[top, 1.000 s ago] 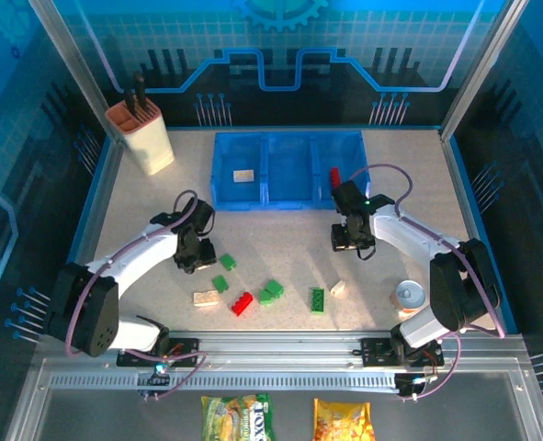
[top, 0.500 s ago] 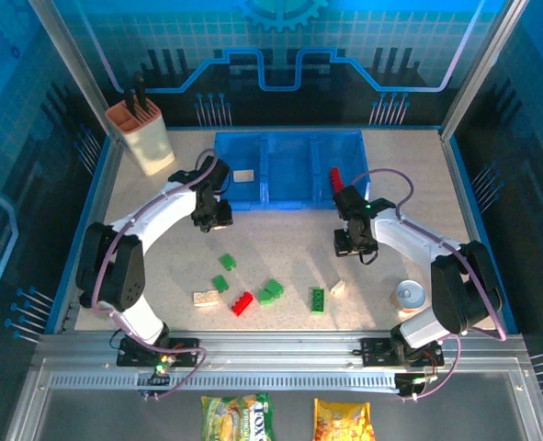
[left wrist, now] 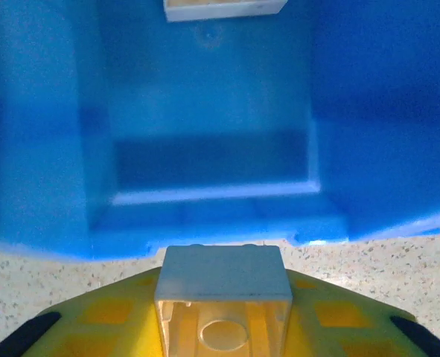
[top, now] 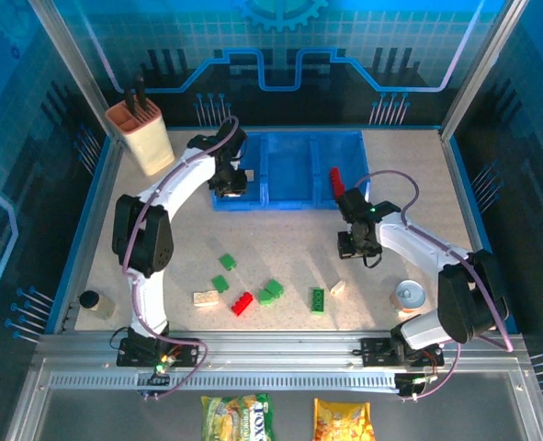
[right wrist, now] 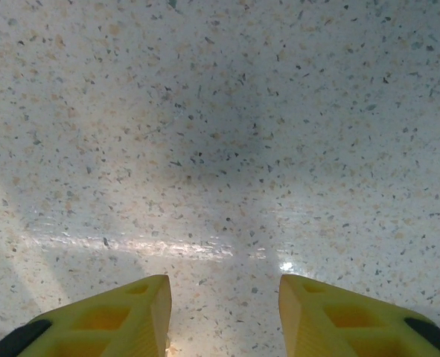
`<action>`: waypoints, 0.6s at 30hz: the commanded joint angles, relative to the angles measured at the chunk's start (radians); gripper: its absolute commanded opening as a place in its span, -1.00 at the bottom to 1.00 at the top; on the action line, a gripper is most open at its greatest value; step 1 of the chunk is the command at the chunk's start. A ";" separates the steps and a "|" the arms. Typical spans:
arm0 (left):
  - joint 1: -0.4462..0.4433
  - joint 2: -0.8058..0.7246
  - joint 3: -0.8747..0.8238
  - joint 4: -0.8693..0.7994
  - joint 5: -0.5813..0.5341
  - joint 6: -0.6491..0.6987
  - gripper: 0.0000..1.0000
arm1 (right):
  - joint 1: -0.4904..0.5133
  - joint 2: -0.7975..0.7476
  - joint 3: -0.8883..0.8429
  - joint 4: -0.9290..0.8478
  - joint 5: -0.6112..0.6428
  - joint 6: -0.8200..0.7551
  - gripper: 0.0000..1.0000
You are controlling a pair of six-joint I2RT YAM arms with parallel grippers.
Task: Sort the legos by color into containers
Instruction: Place the lego in the container.
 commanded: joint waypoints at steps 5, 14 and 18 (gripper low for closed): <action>-0.004 0.146 0.184 -0.091 -0.016 0.081 -0.27 | 0.008 -0.025 -0.017 -0.038 0.025 0.005 -0.12; -0.001 0.300 0.333 -0.092 -0.023 0.101 -0.26 | 0.006 -0.024 -0.019 -0.042 0.026 0.000 -0.12; 0.010 0.354 0.367 -0.082 -0.024 0.106 -0.27 | 0.007 -0.028 -0.011 -0.054 0.030 -0.005 -0.12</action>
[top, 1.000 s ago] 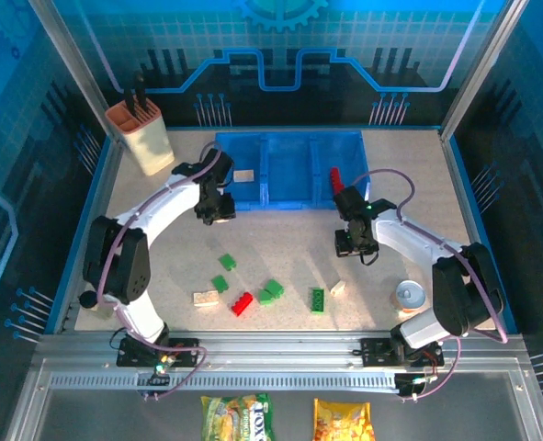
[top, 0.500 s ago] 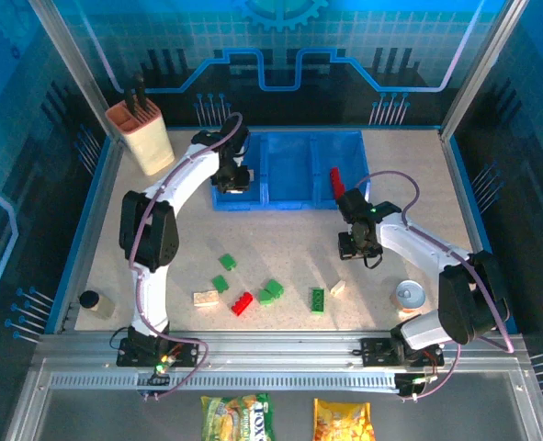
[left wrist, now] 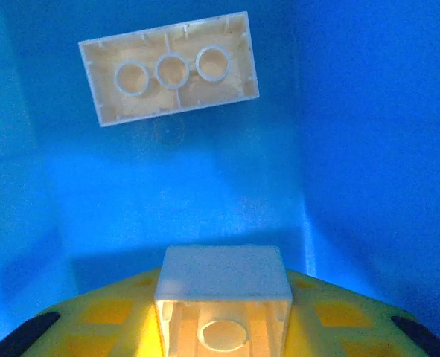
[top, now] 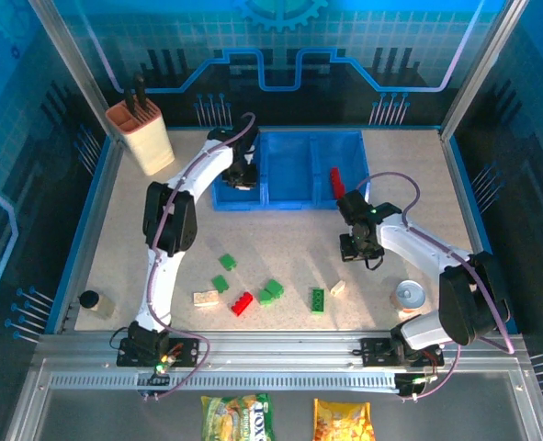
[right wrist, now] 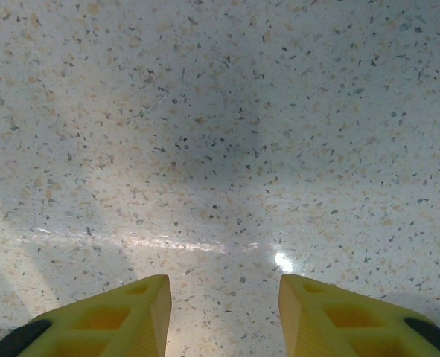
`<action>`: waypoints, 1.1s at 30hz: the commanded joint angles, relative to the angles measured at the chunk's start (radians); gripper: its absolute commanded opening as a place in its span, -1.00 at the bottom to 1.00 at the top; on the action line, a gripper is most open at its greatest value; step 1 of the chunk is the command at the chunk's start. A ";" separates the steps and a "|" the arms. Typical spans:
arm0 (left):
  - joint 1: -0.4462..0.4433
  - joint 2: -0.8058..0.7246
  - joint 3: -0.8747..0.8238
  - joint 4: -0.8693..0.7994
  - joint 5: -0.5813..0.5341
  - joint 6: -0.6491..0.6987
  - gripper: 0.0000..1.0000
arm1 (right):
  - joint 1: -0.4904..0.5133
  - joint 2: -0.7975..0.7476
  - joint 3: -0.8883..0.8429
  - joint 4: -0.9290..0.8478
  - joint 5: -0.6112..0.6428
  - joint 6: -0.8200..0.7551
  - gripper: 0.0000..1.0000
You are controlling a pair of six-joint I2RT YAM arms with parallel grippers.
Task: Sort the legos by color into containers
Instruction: Place the lego in the container.
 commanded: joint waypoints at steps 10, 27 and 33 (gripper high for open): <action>0.033 0.131 0.124 -0.015 -0.012 0.016 -0.27 | 0.007 -0.032 0.006 -0.048 0.006 -0.007 -0.12; 0.045 0.224 0.204 -0.019 -0.009 -0.009 -0.24 | 0.008 -0.024 0.018 -0.054 0.002 -0.010 -0.12; 0.048 0.240 0.232 -0.034 -0.037 -0.006 -0.23 | 0.008 -0.029 0.018 -0.057 0.002 -0.013 -0.12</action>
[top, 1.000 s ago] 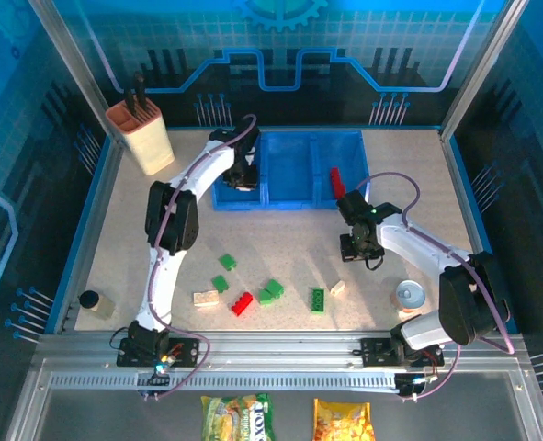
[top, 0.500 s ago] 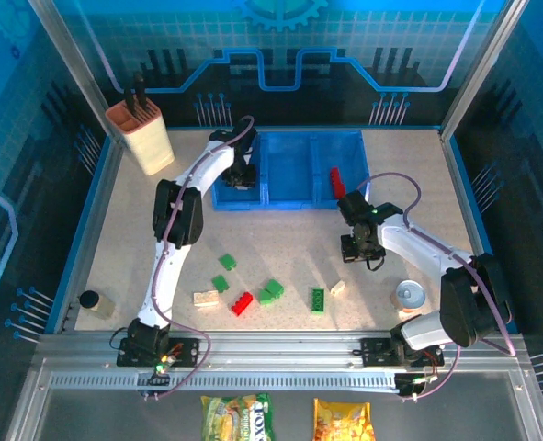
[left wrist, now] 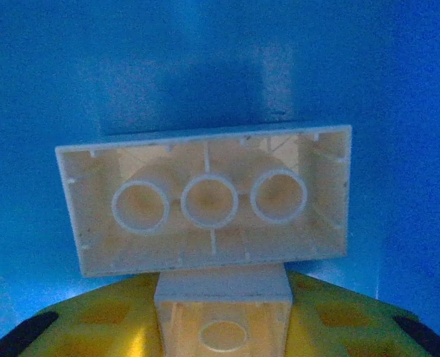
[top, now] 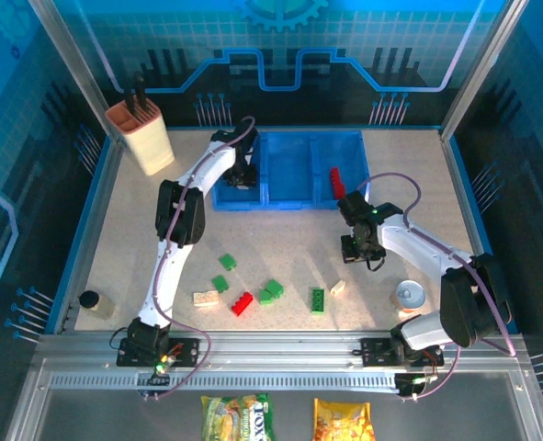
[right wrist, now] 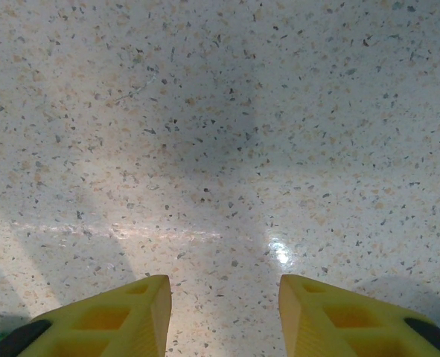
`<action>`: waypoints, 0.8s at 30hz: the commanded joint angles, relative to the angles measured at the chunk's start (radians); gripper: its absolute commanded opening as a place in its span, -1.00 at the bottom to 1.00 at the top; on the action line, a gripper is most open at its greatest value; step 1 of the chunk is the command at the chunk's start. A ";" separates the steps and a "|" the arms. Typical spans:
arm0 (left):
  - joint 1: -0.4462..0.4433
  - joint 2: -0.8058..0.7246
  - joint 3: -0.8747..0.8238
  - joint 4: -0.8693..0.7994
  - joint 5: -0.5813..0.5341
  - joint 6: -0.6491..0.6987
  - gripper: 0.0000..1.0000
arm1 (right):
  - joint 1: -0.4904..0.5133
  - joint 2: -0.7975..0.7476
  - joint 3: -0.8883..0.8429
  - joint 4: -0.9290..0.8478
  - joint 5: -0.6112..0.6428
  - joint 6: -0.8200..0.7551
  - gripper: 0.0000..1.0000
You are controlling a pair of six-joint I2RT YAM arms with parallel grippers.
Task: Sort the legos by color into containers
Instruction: Place the lego in the container.
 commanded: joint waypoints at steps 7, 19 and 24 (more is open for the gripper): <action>0.008 0.038 0.042 -0.043 -0.033 -0.021 -0.19 | 0.008 -0.018 0.017 -0.029 0.001 -0.008 -0.12; 0.008 0.019 0.055 -0.063 -0.025 -0.028 -0.08 | 0.008 -0.038 0.024 -0.042 -0.004 -0.002 -0.12; 0.008 -0.006 0.046 -0.061 -0.029 -0.027 -0.07 | 0.011 -0.047 0.034 -0.055 -0.003 -0.002 -0.12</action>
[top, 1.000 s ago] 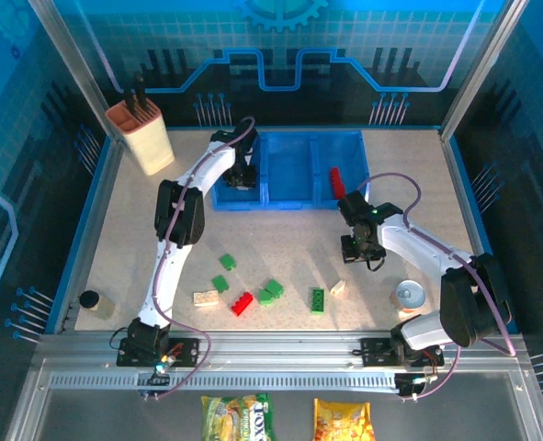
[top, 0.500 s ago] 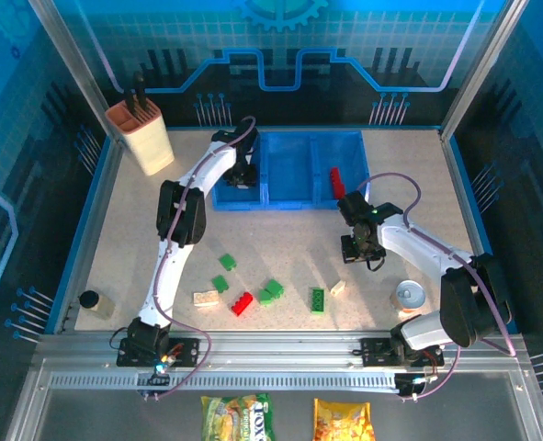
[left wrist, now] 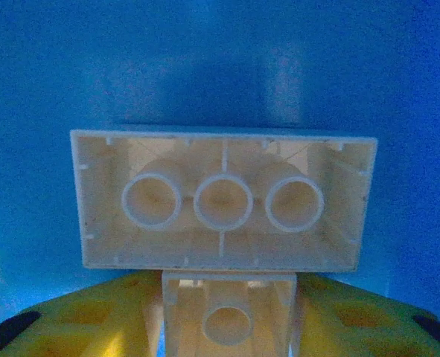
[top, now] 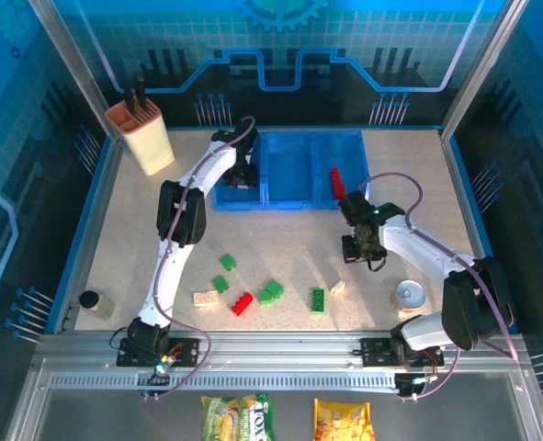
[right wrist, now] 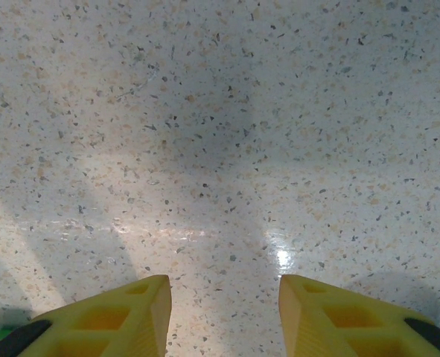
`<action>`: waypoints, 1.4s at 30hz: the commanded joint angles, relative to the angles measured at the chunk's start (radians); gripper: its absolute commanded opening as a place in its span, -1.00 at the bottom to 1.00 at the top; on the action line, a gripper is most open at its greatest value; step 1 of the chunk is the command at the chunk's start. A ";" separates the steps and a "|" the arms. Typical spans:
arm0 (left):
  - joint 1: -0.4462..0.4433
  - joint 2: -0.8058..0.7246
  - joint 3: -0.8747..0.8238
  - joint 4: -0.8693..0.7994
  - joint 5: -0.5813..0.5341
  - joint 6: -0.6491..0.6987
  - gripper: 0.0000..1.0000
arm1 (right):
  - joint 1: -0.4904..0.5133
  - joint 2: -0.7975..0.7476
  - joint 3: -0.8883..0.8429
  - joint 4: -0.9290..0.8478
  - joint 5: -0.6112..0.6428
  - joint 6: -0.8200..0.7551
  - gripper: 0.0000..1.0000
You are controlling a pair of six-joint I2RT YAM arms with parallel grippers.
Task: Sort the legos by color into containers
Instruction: Place the lego in the container.
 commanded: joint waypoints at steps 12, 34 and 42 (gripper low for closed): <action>0.006 -0.023 0.020 -0.048 -0.015 -0.012 -0.17 | 0.013 -0.056 0.026 -0.049 -0.004 0.001 -0.12; -0.014 -0.139 -0.005 -0.063 -0.002 -0.026 0.11 | 0.027 -0.087 0.047 -0.072 -0.007 0.014 -0.12; -0.027 -0.317 -0.164 -0.037 0.015 -0.027 0.12 | 0.059 -0.093 0.055 -0.081 -0.007 0.043 -0.12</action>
